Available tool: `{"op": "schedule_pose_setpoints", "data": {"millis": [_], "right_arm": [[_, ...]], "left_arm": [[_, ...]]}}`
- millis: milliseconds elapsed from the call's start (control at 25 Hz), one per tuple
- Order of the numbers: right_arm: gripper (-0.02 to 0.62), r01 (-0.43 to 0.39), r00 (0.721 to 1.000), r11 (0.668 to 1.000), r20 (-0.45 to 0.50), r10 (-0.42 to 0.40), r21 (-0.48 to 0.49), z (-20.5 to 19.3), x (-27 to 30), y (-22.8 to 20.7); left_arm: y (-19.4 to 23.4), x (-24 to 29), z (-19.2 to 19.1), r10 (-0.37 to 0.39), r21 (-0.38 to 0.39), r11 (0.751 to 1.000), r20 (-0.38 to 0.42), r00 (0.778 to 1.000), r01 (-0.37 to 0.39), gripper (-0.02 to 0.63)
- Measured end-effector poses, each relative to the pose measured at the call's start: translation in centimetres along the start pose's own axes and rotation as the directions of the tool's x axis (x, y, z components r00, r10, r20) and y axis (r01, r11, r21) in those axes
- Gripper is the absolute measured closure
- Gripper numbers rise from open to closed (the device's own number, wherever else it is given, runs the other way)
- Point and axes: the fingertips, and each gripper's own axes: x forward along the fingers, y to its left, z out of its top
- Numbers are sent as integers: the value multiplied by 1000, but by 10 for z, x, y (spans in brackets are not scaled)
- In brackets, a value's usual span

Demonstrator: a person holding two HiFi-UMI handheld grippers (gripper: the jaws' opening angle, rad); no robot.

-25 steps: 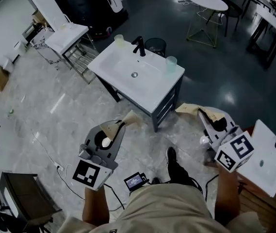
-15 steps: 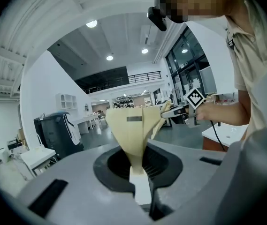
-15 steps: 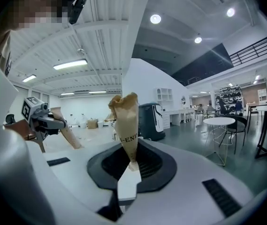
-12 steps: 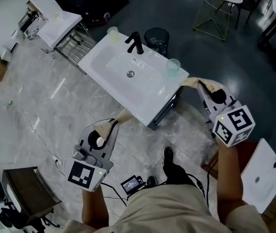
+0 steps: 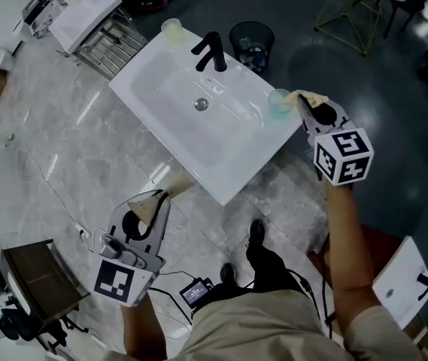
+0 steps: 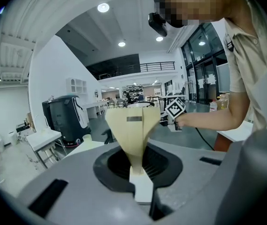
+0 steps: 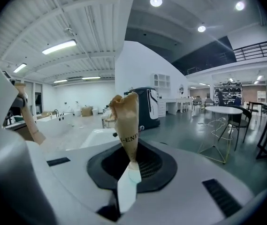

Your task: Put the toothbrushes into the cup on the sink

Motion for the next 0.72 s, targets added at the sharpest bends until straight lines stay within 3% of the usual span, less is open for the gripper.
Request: {"op": "schedule_pose_setpoints", "data": {"millis": [200, 720], "right_arm": [[570, 2, 997, 1000, -74, -2, 3, -39, 45, -14], [568, -9, 987, 1000, -157, 9, 3, -90, 85, -19]], "left_arm": [[8, 26, -13, -4, -21, 1000, -20, 1000, 3, 574], [14, 51, -30, -15, -38, 999, -45, 999, 13, 574]]}}
